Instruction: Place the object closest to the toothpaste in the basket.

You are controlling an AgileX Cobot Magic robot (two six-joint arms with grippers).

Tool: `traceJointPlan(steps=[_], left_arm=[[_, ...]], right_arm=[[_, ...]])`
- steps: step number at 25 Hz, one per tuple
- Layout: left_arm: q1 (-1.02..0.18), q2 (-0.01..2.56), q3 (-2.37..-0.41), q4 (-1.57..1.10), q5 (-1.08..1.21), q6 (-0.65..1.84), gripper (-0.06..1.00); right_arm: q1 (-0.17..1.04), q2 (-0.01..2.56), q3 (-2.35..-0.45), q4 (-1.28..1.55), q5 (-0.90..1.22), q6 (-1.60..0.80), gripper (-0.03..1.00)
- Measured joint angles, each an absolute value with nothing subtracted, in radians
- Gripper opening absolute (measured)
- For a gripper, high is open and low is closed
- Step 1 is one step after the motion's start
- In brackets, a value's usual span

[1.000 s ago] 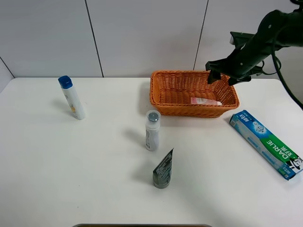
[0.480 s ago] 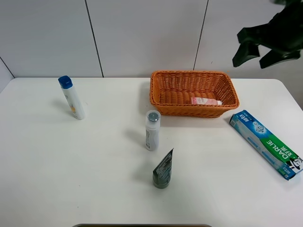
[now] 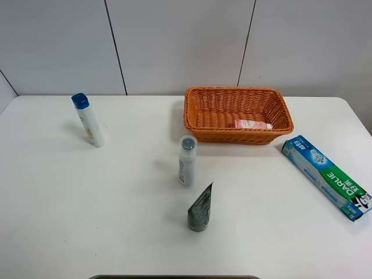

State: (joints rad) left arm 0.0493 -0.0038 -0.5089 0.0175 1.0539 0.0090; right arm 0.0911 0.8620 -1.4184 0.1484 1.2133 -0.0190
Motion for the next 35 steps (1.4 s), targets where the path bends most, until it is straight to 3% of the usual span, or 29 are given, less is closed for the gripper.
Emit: traceJointPlan(steps=[5,15,20,35], left_arm=[[0.049,-0.004,-0.509,0.017,1.054,0.009,0.94],[0.049,-0.004,-0.509,0.017,1.054,0.009,0.94],[0.049,-0.004,-0.509,0.017,1.054,0.009,0.94],[0.049,-0.004,-0.509,0.017,1.054,0.009,0.94]], right_arm=[[0.091,0.593,-1.330,0.107,1.213,-0.019,0.72],[0.091,0.106,-0.754,-0.077,1.161,-0.018,0.72],[0.091,-0.003,-0.528,-0.068,1.083,-0.012,0.72],[0.091,-0.003,-0.503,-0.064,1.063,-0.011,0.72]])
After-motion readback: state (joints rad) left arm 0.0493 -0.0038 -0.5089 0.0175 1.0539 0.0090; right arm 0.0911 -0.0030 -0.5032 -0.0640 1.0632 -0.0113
